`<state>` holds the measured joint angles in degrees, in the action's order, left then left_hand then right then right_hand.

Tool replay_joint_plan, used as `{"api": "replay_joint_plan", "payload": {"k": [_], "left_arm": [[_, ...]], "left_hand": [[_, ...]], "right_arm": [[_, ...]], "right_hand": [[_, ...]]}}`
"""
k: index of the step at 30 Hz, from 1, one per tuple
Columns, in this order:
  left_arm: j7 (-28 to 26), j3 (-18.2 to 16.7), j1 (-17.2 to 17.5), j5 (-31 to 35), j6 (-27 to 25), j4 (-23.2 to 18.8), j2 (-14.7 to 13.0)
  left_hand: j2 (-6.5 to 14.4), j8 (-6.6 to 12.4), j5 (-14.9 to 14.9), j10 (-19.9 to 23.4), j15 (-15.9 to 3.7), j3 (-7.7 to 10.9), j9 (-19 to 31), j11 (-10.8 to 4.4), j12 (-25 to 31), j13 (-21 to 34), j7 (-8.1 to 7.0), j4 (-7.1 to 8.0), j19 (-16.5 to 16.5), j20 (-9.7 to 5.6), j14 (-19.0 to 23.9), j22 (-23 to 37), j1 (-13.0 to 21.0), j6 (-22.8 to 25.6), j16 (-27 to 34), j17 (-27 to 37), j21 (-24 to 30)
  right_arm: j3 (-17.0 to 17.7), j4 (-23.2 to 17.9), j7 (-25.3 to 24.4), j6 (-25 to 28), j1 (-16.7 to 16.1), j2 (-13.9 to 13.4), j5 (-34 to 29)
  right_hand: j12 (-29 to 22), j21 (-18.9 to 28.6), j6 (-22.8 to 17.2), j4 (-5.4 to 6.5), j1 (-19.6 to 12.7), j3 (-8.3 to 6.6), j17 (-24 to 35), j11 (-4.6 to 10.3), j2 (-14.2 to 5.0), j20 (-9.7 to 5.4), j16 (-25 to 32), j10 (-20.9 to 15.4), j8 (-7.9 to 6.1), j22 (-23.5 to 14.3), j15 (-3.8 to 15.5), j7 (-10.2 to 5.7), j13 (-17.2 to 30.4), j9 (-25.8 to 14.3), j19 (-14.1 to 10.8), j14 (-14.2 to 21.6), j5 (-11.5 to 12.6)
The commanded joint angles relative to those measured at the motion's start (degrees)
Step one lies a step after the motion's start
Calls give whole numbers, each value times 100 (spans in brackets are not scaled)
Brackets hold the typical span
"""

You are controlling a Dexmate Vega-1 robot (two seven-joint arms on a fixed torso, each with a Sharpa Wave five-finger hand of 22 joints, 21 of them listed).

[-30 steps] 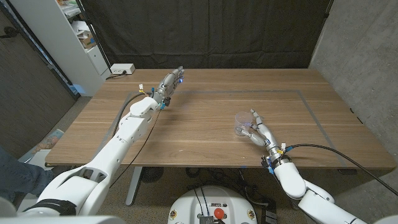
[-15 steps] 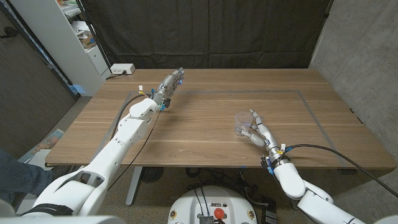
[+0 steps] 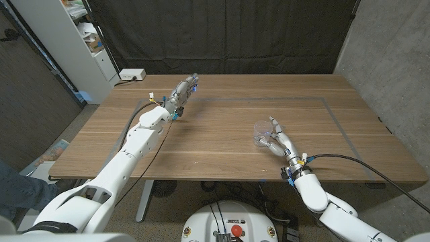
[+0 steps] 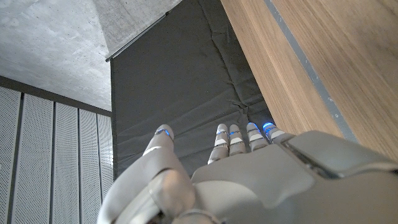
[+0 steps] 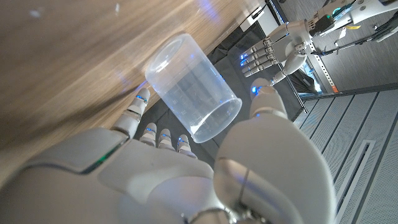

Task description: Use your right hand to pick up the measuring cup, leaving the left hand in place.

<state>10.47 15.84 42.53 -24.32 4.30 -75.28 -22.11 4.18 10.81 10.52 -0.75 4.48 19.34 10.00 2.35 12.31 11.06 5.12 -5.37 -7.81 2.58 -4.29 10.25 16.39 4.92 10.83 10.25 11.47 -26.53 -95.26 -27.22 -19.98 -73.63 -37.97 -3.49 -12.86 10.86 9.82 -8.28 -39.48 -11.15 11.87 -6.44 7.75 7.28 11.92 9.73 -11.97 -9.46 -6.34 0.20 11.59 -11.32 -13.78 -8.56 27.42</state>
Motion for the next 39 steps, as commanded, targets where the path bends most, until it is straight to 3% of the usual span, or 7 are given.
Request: {"api": "replay_joint_plan", "payload": {"k": [1,13,22,28,31,33,39], "left_arm": [[41,-15,-44,-29,63,143,23],[24,-28,-57,-25,93,234,72],[-7,-32,-56,-5,68,227,73],[5,-30,-70,-3,72,246,81],[23,-27,-85,-7,80,272,90],[32,-23,-96,0,90,285,93],[58,-25,-115,-3,98,310,97]], "left_hand": [[47,2,6,16,-8,26,24,26,-18,9,-27,-35,-43,2,-20,11,-18,48,-10,14,-17],[49,-1,6,23,-6,25,24,32,-16,9,-41,-39,-47,14,-12,11,-21,48,-7,14,-17],[51,0,6,22,-12,24,25,26,-17,9,-42,-42,-55,24,-15,11,-23,55,-8,14,-18],[53,0,6,17,-7,24,25,29,-19,9,-44,-44,-53,29,-19,11,-24,59,-9,14,-16],[54,-1,6,23,-8,25,25,21,-17,9,-47,-45,-54,32,-14,11,-24,58,-7,14,-16],[54,-1,6,26,-13,24,25,28,-16,9,-49,-46,-57,30,-15,11,-24,60,-7,14,-17],[55,-1,6,31,-5,23,25,7,-15,9,-55,-48,-60,34,-21,12,-27,63,-10,14,-17]], "right_arm": [[-73,34,46,97,120,52,-22],[-108,68,-1,145,203,101,-53],[-137,91,-80,225,235,151,-91],[-137,107,-252,289,229,228,-154],[-139,115,-338,293,223,257,-197],[-137,121,-428,298,210,302,-221],[-141,122,-568,311,192,345,-298]], "right_hand": [[-34,42,665,19,-60,28,16,13,18,4,33,325,-18,-14,13,-27,26,-34,-55,46,22],[-71,65,556,26,-116,57,19,5,-2,59,60,222,-43,-14,26,-44,30,-33,-188,140,54],[-189,92,74,22,-270,91,32,83,-47,218,120,-90,-181,-21,88,-139,50,-46,-446,371,152],[-373,75,-457,15,-441,104,46,136,-99,229,159,-535,-323,-24,118,-244,88,-68,-593,570,243],[-490,59,-630,17,-524,106,55,223,-132,254,173,-811,-349,-26,164,-328,121,-69,-633,649,282],[-613,41,-768,30,-571,116,66,365,-154,270,183,-1085,-366,-28,187,-407,160,-70,-644,711,311],[-820,44,-1058,52,-669,111,87,471,-234,332,259,-1500,-408,-32,289,-497,242,-71,-730,980,348]]}}
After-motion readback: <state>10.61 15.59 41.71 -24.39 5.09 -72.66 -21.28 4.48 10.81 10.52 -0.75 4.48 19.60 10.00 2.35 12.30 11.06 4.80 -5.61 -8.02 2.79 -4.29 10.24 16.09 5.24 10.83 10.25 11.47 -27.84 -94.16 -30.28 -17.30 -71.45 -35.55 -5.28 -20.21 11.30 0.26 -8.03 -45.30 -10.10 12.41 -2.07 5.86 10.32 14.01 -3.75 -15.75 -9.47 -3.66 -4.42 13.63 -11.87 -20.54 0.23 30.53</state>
